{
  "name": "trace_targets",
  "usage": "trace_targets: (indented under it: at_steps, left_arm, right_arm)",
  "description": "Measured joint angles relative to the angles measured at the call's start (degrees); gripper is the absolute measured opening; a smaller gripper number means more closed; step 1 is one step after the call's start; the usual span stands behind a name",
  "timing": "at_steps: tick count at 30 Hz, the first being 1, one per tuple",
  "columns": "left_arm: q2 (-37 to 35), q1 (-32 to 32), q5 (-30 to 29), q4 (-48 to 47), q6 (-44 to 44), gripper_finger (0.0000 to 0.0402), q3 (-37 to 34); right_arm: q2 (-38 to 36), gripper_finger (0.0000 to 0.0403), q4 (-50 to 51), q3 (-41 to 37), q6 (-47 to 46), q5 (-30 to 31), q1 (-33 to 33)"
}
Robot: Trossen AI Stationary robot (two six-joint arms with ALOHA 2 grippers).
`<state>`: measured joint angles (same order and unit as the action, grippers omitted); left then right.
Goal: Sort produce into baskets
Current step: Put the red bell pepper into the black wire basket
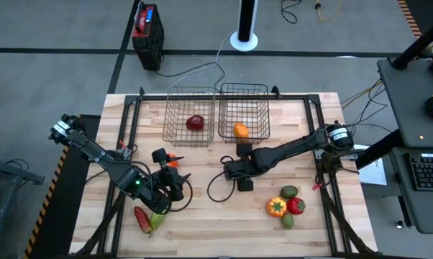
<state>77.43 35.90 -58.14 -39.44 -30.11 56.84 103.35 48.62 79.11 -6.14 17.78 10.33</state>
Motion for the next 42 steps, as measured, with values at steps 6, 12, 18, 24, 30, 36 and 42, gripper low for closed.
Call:
trace_targets:
  at_steps: [6, 12, 18, 24, 30, 36, 42]
  left_arm:
    - [0.0, 0.0, 0.0, 0.0, 0.0, 0.0298, 0.0]
    - [0.0, 0.0, 0.0, 0.0, 0.0, 0.0298, 0.0]
    - [0.0, 0.0, 0.0, 0.0, 0.0, 0.0298, 0.0]
    - [0.0, 0.0, 0.0, 0.0, 0.0, 0.0298, 0.0]
    - [0.0, 0.0, 0.0, 0.0, 0.0, 0.0298, 0.0]
    - [0.0, 0.0, 0.0, 0.0, -0.4, 0.0298, 0.0]
    - [0.0, 0.0, 0.0, 0.0, -0.4, 0.0298, 0.0]
  right_arm:
    - [0.0, 0.0369, -1.5, -0.2, 1.2, -1.4, 0.0]
    - [0.0, 0.0311, -1.7, -0.5, 0.5, -1.7, 0.0]
    - [0.0, 0.0283, -4.1, -1.8, -0.2, -1.7, -0.1]
    - [0.1, 0.0284, -6.0, -2.9, 1.1, -4.4, -0.1]
    - [0.1, 0.0245, -6.1, -2.9, 0.7, -4.9, -0.1]
    - [0.0, 0.0201, -5.8, -1.8, 0.0, -7.0, 0.1]
    - [-2.8, 0.0206, -7.2, -0.3, 0.5, -7.6, 1.0]
